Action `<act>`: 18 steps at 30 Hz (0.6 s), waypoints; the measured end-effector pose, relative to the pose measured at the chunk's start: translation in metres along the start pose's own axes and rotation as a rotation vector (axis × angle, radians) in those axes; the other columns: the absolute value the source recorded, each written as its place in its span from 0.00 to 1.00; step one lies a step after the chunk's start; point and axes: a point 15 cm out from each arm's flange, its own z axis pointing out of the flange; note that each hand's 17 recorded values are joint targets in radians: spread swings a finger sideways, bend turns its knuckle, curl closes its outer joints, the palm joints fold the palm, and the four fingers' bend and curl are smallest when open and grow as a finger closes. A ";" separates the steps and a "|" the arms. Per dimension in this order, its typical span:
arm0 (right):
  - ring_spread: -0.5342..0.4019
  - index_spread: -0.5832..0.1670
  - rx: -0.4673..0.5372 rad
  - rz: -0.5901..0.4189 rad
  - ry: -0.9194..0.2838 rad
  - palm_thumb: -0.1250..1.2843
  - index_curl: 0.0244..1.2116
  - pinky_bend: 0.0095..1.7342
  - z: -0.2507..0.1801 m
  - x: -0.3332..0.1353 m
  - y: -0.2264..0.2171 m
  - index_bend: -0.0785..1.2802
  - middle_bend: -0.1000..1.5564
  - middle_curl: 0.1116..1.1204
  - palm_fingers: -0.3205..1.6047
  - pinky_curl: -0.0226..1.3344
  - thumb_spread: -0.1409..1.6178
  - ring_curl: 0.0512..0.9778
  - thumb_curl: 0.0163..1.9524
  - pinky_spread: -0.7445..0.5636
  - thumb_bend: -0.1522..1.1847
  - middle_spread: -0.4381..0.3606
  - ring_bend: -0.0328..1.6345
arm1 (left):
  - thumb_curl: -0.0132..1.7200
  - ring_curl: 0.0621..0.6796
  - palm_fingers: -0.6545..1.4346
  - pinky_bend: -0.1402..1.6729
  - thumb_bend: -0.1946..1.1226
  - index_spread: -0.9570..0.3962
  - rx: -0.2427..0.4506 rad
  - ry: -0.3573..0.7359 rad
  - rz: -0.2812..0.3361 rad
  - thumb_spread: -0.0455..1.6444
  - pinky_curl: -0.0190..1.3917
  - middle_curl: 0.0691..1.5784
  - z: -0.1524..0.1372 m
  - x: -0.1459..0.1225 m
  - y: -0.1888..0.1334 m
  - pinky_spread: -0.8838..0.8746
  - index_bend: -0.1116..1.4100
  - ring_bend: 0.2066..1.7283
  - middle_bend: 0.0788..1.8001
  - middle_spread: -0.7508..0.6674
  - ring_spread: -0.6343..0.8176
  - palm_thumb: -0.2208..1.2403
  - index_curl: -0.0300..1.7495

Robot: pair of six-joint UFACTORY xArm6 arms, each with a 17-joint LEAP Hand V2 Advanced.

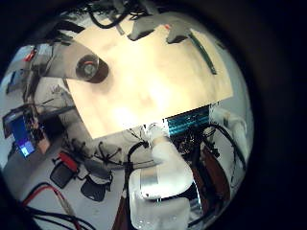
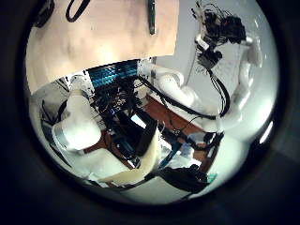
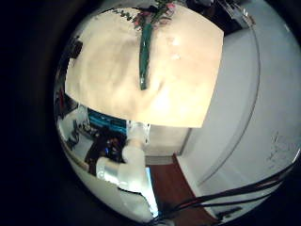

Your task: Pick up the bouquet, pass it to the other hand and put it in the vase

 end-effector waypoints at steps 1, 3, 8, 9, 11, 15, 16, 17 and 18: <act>0.59 0.44 -0.009 0.051 -0.009 0.29 0.19 0.33 0.002 0.010 -0.003 0.17 0.26 0.26 0.43 0.23 0.72 0.28 0.16 0.80 0.10 0.57 0.48 | 0.18 0.25 0.35 0.26 0.14 0.70 0.005 0.002 0.014 0.68 0.14 0.15 -0.001 -0.001 0.000 0.88 0.19 0.15 0.06 0.82 0.84 0.31 0.22; 0.58 0.46 -0.021 0.125 -0.029 0.29 0.19 0.34 0.005 0.029 -0.007 0.17 0.28 0.27 0.43 0.23 0.72 0.28 0.16 0.79 0.10 0.57 0.49 | 0.18 0.25 0.35 0.26 0.13 0.70 0.006 0.003 0.044 0.68 0.14 0.15 -0.001 -0.001 -0.001 0.88 0.20 0.15 0.06 0.82 0.84 0.32 0.22; 0.55 0.51 -0.018 0.264 -0.082 0.31 0.20 0.37 0.026 0.070 -0.028 0.18 0.29 0.28 0.40 0.23 0.71 0.28 0.17 0.75 0.10 0.57 0.50 | 0.18 0.25 0.35 0.26 0.13 0.70 -0.015 0.021 0.098 0.69 0.14 0.15 0.009 -0.004 -0.001 0.88 0.19 0.15 0.06 0.82 0.84 0.33 0.22; 0.55 0.51 -0.019 0.275 -0.086 0.32 0.20 0.37 0.034 0.074 -0.031 0.18 0.29 0.28 0.39 0.23 0.70 0.28 0.17 0.74 0.10 0.57 0.50 | 0.18 0.25 0.35 0.26 0.13 0.70 -0.024 0.025 0.102 0.69 0.14 0.15 0.013 -0.004 -0.001 0.88 0.19 0.15 0.06 0.82 0.84 0.33 0.22; 0.54 0.53 -0.028 0.315 -0.093 0.33 0.21 0.38 0.067 0.086 -0.041 0.19 0.30 0.28 0.39 0.23 0.70 0.28 0.17 0.73 0.10 0.57 0.51 | 0.18 0.25 0.35 0.26 0.13 0.70 -0.039 0.025 0.113 0.69 0.14 0.15 0.018 -0.006 0.000 0.88 0.19 0.15 0.06 0.82 0.84 0.33 0.22; 0.54 0.54 0.020 0.378 -0.081 0.35 0.22 0.38 0.113 0.104 -0.066 0.19 0.32 0.30 0.39 0.22 0.69 0.27 0.18 0.72 0.10 0.58 0.51 | 0.18 0.25 0.35 0.26 0.13 0.70 -0.028 0.016 0.127 0.69 0.14 0.15 0.016 -0.007 -0.003 0.88 0.20 0.15 0.06 0.82 0.84 0.34 0.22; 0.54 0.55 0.041 0.385 -0.071 0.37 0.23 0.38 0.125 0.107 -0.076 0.19 0.33 0.30 0.39 0.21 0.69 0.27 0.18 0.72 0.10 0.58 0.51 | 0.18 0.25 0.35 0.26 0.13 0.70 -0.028 0.015 0.128 0.69 0.14 0.15 0.016 -0.006 -0.003 0.88 0.20 0.15 0.06 0.82 0.84 0.34 0.22; 0.54 0.55 0.044 0.389 -0.064 0.37 0.23 0.38 0.139 0.108 -0.083 0.19 0.33 0.30 0.39 0.21 0.69 0.27 0.18 0.72 0.10 0.58 0.51 | 0.18 0.25 0.35 0.26 0.13 0.70 -0.031 0.015 0.129 0.69 0.14 0.15 0.017 -0.005 -0.002 0.88 0.19 0.15 0.06 0.82 0.84 0.34 0.22; 0.54 0.55 0.033 0.391 -0.060 0.38 0.23 0.38 0.151 0.108 -0.087 0.19 0.33 0.30 0.39 0.21 0.68 0.27 0.18 0.71 0.10 0.58 0.51 | 0.18 0.25 0.35 0.26 0.13 0.70 -0.030 0.013 0.130 0.69 0.14 0.15 0.017 -0.005 -0.002 0.88 0.19 0.15 0.06 0.82 0.84 0.34 0.22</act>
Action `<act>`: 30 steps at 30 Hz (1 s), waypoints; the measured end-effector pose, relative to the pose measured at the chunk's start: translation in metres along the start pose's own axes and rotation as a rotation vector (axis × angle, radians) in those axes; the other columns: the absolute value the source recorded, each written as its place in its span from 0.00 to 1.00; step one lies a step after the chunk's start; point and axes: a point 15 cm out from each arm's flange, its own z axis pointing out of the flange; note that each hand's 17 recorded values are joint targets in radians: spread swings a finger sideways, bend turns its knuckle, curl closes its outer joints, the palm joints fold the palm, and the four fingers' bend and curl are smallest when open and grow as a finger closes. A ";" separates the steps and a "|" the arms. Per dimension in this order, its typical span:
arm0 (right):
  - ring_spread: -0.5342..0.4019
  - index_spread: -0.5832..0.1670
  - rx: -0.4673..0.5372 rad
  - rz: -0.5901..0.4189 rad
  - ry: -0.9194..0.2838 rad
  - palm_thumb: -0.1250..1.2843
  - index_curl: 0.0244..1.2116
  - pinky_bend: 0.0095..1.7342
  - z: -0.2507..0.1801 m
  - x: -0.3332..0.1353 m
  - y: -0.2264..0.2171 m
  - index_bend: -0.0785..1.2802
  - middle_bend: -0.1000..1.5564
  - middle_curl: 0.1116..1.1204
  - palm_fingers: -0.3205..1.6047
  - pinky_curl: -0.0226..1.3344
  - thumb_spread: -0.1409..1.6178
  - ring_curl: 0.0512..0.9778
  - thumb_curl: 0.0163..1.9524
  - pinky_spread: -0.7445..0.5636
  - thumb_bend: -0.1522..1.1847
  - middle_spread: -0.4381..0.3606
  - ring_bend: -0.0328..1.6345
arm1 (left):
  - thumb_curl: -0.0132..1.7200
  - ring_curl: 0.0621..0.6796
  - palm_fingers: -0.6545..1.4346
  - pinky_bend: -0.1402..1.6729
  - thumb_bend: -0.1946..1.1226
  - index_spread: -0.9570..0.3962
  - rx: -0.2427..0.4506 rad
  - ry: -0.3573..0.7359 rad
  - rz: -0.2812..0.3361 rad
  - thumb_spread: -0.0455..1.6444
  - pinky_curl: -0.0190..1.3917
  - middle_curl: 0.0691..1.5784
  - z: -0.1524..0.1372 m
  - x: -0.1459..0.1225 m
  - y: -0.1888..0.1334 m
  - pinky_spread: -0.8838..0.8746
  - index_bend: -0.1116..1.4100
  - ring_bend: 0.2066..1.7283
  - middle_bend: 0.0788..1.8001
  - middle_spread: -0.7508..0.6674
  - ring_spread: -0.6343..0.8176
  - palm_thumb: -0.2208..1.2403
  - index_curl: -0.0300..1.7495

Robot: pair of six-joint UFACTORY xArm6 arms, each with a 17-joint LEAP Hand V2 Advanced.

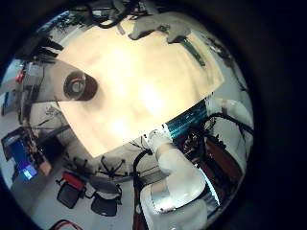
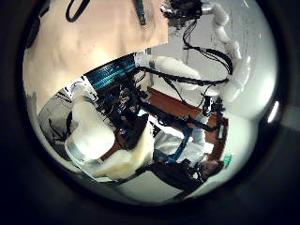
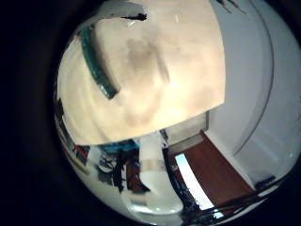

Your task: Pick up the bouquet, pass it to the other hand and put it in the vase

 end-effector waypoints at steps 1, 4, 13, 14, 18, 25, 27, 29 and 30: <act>0.53 0.55 -0.023 0.000 0.008 0.38 0.23 0.38 0.011 0.000 -0.001 0.19 0.34 0.31 0.39 0.21 0.68 0.27 0.18 0.71 0.10 0.58 0.51 | 0.18 0.25 0.35 0.26 0.13 0.70 0.000 -0.001 -0.001 0.69 0.14 0.15 0.000 0.000 0.000 0.88 0.19 0.15 0.06 0.82 0.84 0.34 0.22; 0.53 0.55 -0.086 0.004 0.018 0.39 0.24 0.38 0.037 -0.001 -0.004 0.19 0.34 0.31 0.39 0.20 0.68 0.27 0.18 0.71 0.10 0.58 0.52 | 0.18 0.24 0.35 0.26 0.13 0.70 -0.007 -0.006 -0.010 0.69 0.14 0.15 0.000 -0.005 0.000 0.88 0.20 0.15 0.06 0.81 0.84 0.35 0.23; 0.51 0.57 -0.093 -0.021 0.037 0.40 0.26 0.39 0.060 -0.007 -0.027 0.19 0.35 0.32 0.38 0.17 0.68 0.27 0.19 0.69 0.10 0.57 0.53 | 0.18 0.24 0.35 0.26 0.13 0.71 -0.036 0.002 -0.034 0.69 0.14 0.15 0.002 -0.011 -0.005 0.88 0.19 0.15 0.06 0.81 0.84 0.35 0.23; 0.51 0.57 -0.094 -0.026 0.040 0.40 0.27 0.39 0.062 -0.009 -0.028 0.19 0.35 0.32 0.38 0.17 0.68 0.27 0.19 0.68 0.09 0.57 0.54 | 0.18 0.24 0.35 0.26 0.13 0.71 -0.039 0.004 -0.036 0.69 0.14 0.15 0.002 -0.012 -0.007 0.88 0.19 0.15 0.06 0.81 0.84 0.35 0.23; 0.51 0.57 -0.084 -0.055 0.058 0.40 0.27 0.40 0.070 -0.016 -0.032 0.19 0.36 0.32 0.38 0.16 0.68 0.27 0.19 0.67 0.09 0.57 0.54 | 0.18 0.24 0.35 0.26 0.13 0.71 -0.047 0.010 -0.046 0.69 0.14 0.15 0.001 -0.013 -0.010 0.88 0.20 0.15 0.06 0.81 0.84 0.35 0.23; 0.50 0.57 -0.075 -0.102 0.113 0.43 0.28 0.40 0.081 -0.021 -0.037 0.19 0.36 0.33 0.38 0.15 0.68 0.27 0.19 0.67 0.10 0.56 0.55 | 0.18 0.24 0.35 0.25 0.13 0.71 -0.050 0.018 -0.049 0.69 0.14 0.14 0.000 -0.015 -0.016 0.88 0.20 0.15 0.06 0.82 0.84 0.35 0.23; 0.48 0.56 -0.077 -0.107 0.118 0.45 0.28 0.40 0.083 -0.024 -0.036 0.19 0.38 0.33 0.39 0.14 0.67 0.27 0.20 0.66 0.11 0.55 0.56 | 0.18 0.24 0.35 0.25 0.13 0.71 -0.053 0.020 -0.049 0.69 0.14 0.14 0.001 -0.016 -0.017 0.88 0.20 0.15 0.06 0.82 0.84 0.35 0.23; 0.45 0.55 -0.072 -0.119 0.125 0.49 0.28 0.40 0.084 -0.028 -0.037 0.19 0.40 0.35 0.41 0.13 0.67 0.28 0.20 0.63 0.11 0.52 0.57 | 0.18 0.24 0.35 0.25 0.13 0.71 -0.054 0.020 -0.049 0.69 0.14 0.14 0.000 -0.017 -0.019 0.88 0.20 0.15 0.06 0.82 0.84 0.35 0.23; 0.42 0.53 -0.065 -0.126 0.130 0.54 0.28 0.42 0.084 -0.029 -0.038 0.19 0.41 0.36 0.46 0.12 0.67 0.29 0.21 0.59 0.12 0.49 0.60 | 0.18 0.24 0.35 0.25 0.13 0.71 -0.054 0.020 -0.050 0.69 0.14 0.14 0.000 -0.017 -0.020 0.88 0.20 0.15 0.06 0.82 0.84 0.35 0.23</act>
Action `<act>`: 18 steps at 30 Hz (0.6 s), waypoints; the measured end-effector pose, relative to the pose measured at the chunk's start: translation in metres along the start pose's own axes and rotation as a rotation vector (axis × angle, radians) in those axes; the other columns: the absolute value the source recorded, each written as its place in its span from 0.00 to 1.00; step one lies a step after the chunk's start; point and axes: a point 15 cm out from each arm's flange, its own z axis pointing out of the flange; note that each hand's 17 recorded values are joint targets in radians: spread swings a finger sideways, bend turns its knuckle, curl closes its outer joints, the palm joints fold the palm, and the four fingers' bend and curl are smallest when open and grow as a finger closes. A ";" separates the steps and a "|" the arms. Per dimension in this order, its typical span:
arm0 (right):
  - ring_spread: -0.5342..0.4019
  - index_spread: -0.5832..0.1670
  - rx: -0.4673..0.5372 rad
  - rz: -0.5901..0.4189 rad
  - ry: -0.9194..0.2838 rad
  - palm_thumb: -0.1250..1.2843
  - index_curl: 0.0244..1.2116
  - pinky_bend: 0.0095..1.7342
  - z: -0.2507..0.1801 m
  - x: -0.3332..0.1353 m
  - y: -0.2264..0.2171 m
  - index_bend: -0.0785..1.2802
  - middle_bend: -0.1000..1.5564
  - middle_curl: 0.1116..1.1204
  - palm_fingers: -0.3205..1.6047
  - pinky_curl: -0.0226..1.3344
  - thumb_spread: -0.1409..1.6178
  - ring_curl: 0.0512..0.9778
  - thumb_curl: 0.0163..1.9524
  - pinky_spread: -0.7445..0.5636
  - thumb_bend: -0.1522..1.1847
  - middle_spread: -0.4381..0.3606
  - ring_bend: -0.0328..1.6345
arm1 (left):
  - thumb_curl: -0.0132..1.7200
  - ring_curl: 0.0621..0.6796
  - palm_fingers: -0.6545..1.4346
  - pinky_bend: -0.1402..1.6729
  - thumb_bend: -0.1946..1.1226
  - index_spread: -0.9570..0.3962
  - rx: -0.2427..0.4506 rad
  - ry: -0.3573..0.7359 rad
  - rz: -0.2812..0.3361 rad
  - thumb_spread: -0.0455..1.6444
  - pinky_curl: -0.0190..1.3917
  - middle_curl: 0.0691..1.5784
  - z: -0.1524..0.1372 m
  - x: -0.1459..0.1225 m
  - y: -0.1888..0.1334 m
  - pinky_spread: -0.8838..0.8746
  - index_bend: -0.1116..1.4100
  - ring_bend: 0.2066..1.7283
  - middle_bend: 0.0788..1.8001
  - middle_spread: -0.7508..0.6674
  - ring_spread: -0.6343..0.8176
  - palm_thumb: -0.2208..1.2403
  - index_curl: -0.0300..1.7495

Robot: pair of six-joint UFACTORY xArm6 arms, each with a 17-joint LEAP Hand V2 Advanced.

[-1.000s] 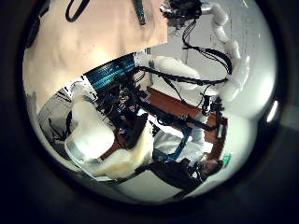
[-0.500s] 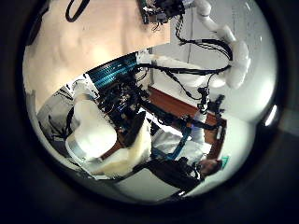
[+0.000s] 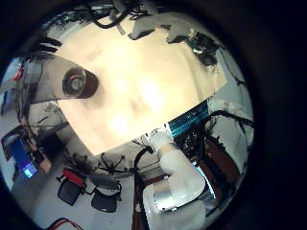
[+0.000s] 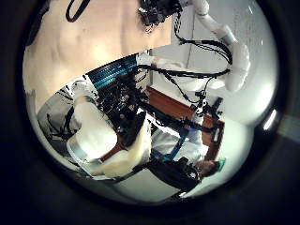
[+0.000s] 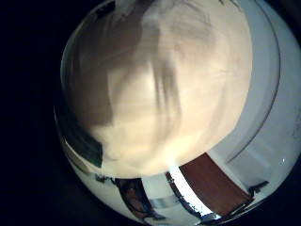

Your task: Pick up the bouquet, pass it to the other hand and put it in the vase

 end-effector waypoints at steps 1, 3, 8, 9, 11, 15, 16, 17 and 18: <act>0.40 0.51 0.008 -0.009 0.011 0.57 0.29 0.44 -0.001 0.000 -0.002 0.19 0.43 0.37 0.50 0.13 0.66 0.30 0.22 0.55 0.13 0.47 0.62 | 0.18 0.24 0.35 0.25 0.13 0.71 0.000 0.000 0.000 0.69 0.14 0.14 0.000 0.000 -0.001 0.88 0.20 0.15 0.06 0.82 0.84 0.35 0.23; 0.37 0.48 0.013 -0.018 0.036 0.60 0.29 0.48 0.000 0.001 -0.003 0.19 0.44 0.38 0.55 0.13 0.66 0.31 0.22 0.49 0.13 0.44 0.64 | 0.18 0.24 0.35 0.25 0.13 0.71 -0.001 0.001 0.000 0.69 0.13 0.14 -0.001 -0.001 -0.001 0.88 0.20 0.15 0.06 0.82 0.84 0.35 0.23; 0.30 0.33 0.031 -0.019 0.174 0.69 0.36 0.59 -0.003 0.019 -0.006 0.29 0.51 0.45 0.81 0.19 0.64 0.37 0.25 0.28 0.12 0.33 0.67 | 0.18 0.24 0.35 0.25 0.13 0.72 -0.002 0.001 0.001 0.69 0.13 0.14 -0.002 -0.002 -0.004 0.88 0.20 0.15 0.06 0.82 0.84 0.35 0.23; 0.30 0.32 0.037 -0.017 0.196 0.69 0.37 0.60 -0.005 0.023 -0.007 0.31 0.52 0.46 0.82 0.19 0.63 0.37 0.25 0.27 0.12 0.32 0.67 | 0.18 0.24 0.35 0.25 0.13 0.72 -0.004 0.003 0.000 0.69 0.13 0.14 -0.002 -0.002 -0.005 0.88 0.20 0.15 0.06 0.82 0.84 0.35 0.23; 0.31 0.28 0.053 -0.014 0.204 0.72 0.44 0.62 -0.012 0.023 -0.011 0.45 0.58 0.51 0.88 0.22 0.62 0.41 0.26 0.27 0.11 0.31 0.69 | 0.18 0.24 0.35 0.25 0.13 0.72 -0.004 0.003 0.002 0.69 0.13 0.14 -0.003 -0.003 -0.005 0.88 0.20 0.15 0.06 0.82 0.84 0.35 0.23; 0.32 0.29 0.091 0.005 0.191 0.75 0.55 0.69 -0.029 0.029 -0.018 0.62 0.67 0.57 0.88 0.27 0.62 0.46 0.27 0.30 0.11 0.31 0.74 | 0.18 0.24 0.35 0.25 0.13 0.72 -0.005 0.003 0.003 0.69 0.13 0.14 -0.004 -0.004 -0.007 0.88 0.20 0.15 0.06 0.82 0.84 0.35 0.23; 0.33 0.29 0.108 0.012 0.186 0.78 0.57 0.71 -0.036 0.032 -0.019 0.67 0.69 0.58 0.87 0.28 0.61 0.47 0.27 0.31 0.12 0.31 0.76 | 0.18 0.24 0.35 0.25 0.13 0.72 -0.006 0.004 0.003 0.69 0.13 0.14 -0.005 -0.004 -0.007 0.88 0.20 0.15 0.06 0.82 0.84 0.35 0.23; 0.33 0.29 0.120 0.017 0.182 0.78 0.58 0.72 -0.041 0.034 -0.019 0.68 0.71 0.59 0.86 0.29 0.61 0.48 0.28 0.32 0.12 0.32 0.77 | 0.18 0.24 0.35 0.25 0.13 0.72 -0.006 0.004 0.003 0.69 0.13 0.14 -0.005 -0.004 -0.008 0.88 0.20 0.15 0.06 0.82 0.84 0.36 0.23; 0.34 0.31 0.143 0.025 0.177 0.82 0.61 0.75 -0.050 0.037 -0.019 0.73 0.74 0.61 0.85 0.31 0.61 0.50 0.29 0.34 0.13 0.32 0.79 | 0.18 0.24 0.35 0.25 0.13 0.72 -0.005 0.002 0.003 0.69 0.13 0.14 -0.006 -0.004 -0.008 0.88 0.20 0.15 0.06 0.82 0.84 0.36 0.23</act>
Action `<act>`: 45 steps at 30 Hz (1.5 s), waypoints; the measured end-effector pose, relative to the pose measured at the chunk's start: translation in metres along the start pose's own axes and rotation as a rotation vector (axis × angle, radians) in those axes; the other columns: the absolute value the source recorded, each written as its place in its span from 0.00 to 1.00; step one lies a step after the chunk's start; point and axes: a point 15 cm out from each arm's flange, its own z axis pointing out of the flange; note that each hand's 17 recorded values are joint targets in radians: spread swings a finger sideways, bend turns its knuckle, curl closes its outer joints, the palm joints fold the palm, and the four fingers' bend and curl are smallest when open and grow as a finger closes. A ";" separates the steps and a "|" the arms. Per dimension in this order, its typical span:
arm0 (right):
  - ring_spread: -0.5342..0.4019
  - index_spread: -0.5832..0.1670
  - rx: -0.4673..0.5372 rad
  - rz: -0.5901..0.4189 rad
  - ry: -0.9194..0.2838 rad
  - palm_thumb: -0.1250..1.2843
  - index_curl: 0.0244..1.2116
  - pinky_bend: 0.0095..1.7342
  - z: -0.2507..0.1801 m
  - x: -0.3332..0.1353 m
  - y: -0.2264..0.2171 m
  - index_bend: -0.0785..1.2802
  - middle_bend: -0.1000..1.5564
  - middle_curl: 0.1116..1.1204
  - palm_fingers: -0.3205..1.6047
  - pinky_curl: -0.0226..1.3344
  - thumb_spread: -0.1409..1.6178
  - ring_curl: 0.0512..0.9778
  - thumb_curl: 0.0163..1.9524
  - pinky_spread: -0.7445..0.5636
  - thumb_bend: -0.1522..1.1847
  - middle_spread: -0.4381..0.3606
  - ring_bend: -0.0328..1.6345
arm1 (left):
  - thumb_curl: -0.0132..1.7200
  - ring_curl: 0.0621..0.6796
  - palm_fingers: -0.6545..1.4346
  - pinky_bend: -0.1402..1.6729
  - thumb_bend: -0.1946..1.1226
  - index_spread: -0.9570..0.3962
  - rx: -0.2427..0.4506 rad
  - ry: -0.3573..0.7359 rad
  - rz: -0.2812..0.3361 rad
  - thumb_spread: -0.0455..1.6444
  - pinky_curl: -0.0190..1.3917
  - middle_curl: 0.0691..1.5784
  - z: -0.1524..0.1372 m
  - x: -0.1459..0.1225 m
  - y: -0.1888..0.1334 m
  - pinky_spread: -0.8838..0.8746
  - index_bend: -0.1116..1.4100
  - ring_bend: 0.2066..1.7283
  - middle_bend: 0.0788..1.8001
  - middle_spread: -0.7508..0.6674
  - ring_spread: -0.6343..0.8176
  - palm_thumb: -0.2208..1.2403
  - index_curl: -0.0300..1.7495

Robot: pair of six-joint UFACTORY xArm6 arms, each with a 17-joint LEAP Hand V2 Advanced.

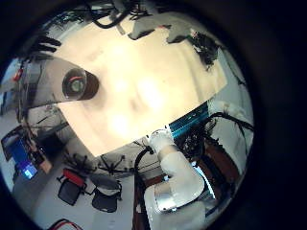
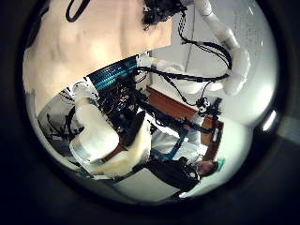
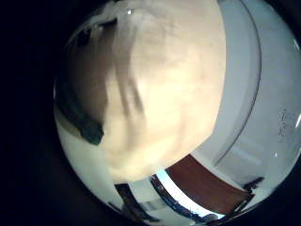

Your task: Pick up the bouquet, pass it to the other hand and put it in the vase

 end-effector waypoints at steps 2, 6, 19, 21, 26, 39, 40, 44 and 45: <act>0.35 0.33 0.057 0.025 -0.012 0.85 0.65 0.77 -0.019 0.010 -0.005 0.78 0.77 0.63 0.82 0.33 0.61 0.53 0.30 0.36 0.14 0.33 0.82 | 0.18 0.24 0.35 0.25 0.13 0.72 0.000 -0.002 0.003 0.69 0.13 0.14 0.000 -0.001 0.000 0.88 0.20 0.15 0.06 0.82 0.84 0.36 0.23; 0.36 0.37 0.197 0.067 -0.030 0.90 0.69 0.81 -0.067 0.034 -0.013 0.84 0.82 0.66 0.79 0.37 0.60 0.57 0.33 0.39 0.16 0.35 0.85 | 0.18 0.24 0.35 0.25 0.13 0.72 -0.001 -0.003 0.010 0.69 0.13 0.14 -0.001 -0.002 0.000 0.88 0.20 0.15 0.06 0.82 0.84 0.36 0.23; 0.38 0.46 0.495 -0.021 -0.194 0.92 0.71 0.81 -0.225 0.039 0.057 0.91 0.88 0.65 0.77 0.45 0.56 0.62 0.42 0.44 0.14 0.40 0.90 | 0.18 0.24 0.36 0.25 0.13 0.72 0.008 -0.008 0.019 0.68 0.13 0.14 -0.015 -0.003 -0.008 0.88 0.20 0.15 0.06 0.82 0.83 0.36 0.23; 0.38 0.47 0.537 -0.022 -0.233 0.92 0.71 0.81 -0.247 0.041 0.069 0.91 0.88 0.64 0.77 0.46 0.56 0.62 0.42 0.44 0.14 0.41 0.91 | 0.18 0.24 0.36 0.25 0.13 0.71 0.017 -0.009 0.022 0.68 0.13 0.14 -0.020 -0.002 -0.011 0.88 0.20 0.15 0.06 0.82 0.83 0.37 0.23; 0.38 0.48 0.633 -0.030 -0.392 0.92 0.71 0.80 -0.299 0.032 0.098 0.92 0.89 0.63 0.77 0.49 0.55 0.62 0.45 0.44 0.13 0.41 0.91 | 0.18 0.24 0.36 0.25 0.13 0.71 0.044 0.018 0.033 0.68 0.13 0.14 -0.031 0.005 -0.018 0.88 0.20 0.14 0.06 0.81 0.83 0.37 0.23; 0.39 0.51 0.738 -0.097 -0.876 0.92 0.69 0.77 -0.382 -0.009 0.142 0.94 0.89 0.61 0.77 0.55 0.54 0.62 0.51 0.43 0.11 0.42 0.92 | 0.18 0.28 0.32 0.30 0.13 0.74 0.207 0.312 0.085 0.68 0.15 0.16 -0.060 0.041 -0.041 0.87 0.16 0.20 0.08 0.83 0.83 0.37 0.19; 0.39 0.51 0.722 -0.111 -0.942 0.92 0.69 0.77 -0.387 -0.016 0.147 0.94 0.89 0.61 0.77 0.56 0.54 0.62 0.51 0.43 0.11 0.42 0.92 | 0.19 0.28 0.32 0.30 0.13 0.75 0.218 0.332 0.092 0.68 0.15 0.17 -0.063 0.045 -0.041 0.87 0.17 0.21 0.08 0.83 0.83 0.37 0.18; 0.39 0.51 0.661 -0.151 -1.128 0.92 0.68 0.76 -0.393 -0.022 0.158 0.95 0.90 0.60 0.77 0.57 0.54 0.62 0.52 0.43 0.11 0.42 0.92 | 0.19 0.29 0.32 0.31 0.13 0.75 0.252 0.407 0.108 0.67 0.15 0.17 -0.073 0.056 -0.043 0.87 0.17 0.22 0.08 0.83 0.83 0.38 0.18; 0.39 0.51 0.648 -0.158 -1.167 0.92 0.68 0.75 -0.393 -0.023 0.159 0.95 0.90 0.60 0.77 0.58 0.54 0.62 0.52 0.43 0.11 0.42 0.92 | 0.19 0.29 0.31 0.31 0.13 0.76 0.267 0.426 0.111 0.67 0.16 0.17 -0.077 0.058 -0.044 0.87 0.17 0.22 0.08 0.84 0.83 0.38 0.18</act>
